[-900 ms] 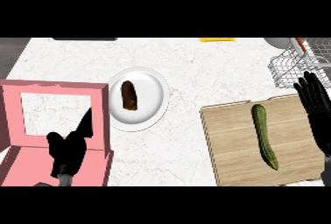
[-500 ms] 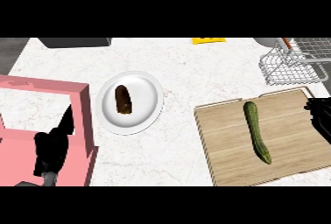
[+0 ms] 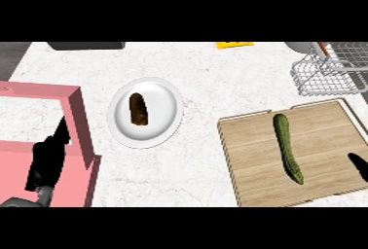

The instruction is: Pick the squash from the tray and place it in the tiered basket

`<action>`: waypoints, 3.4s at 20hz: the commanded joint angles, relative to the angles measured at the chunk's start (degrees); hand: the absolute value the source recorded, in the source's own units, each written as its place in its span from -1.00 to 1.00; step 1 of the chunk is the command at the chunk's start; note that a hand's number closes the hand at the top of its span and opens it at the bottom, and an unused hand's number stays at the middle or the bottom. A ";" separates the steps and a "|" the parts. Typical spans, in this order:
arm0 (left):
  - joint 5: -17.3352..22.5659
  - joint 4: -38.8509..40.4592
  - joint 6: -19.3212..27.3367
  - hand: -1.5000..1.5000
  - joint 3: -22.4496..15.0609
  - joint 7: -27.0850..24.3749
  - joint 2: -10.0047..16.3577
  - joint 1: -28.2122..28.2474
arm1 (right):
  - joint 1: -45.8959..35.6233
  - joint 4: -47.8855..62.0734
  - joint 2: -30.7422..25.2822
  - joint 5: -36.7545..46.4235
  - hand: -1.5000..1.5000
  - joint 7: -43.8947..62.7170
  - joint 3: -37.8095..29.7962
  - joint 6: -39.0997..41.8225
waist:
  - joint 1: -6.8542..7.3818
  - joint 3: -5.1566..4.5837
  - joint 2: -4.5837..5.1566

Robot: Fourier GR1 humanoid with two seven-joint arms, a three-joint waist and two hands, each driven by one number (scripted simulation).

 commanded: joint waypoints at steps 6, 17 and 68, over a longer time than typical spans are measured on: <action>-3.37 1.22 0.67 0.00 1.47 -2.02 1.11 -5.27 | 5.91 -15.60 -21.47 2.33 -1.00 26.13 5.87 14.87 | 1.11 0.11 0.14; -5.65 -0.64 -1.78 0.00 3.87 0.93 1.40 -7.29 | -15.99 -14.10 -27.02 1.46 -1.00 56.09 11.27 20.08 | 2.89 0.50 0.10; -15.07 0.23 -8.85 0.00 11.41 1.72 -8.30 -6.21 | -25.07 3.71 -5.91 21.90 -1.00 61.58 27.17 27.06 | 2.16 0.51 0.06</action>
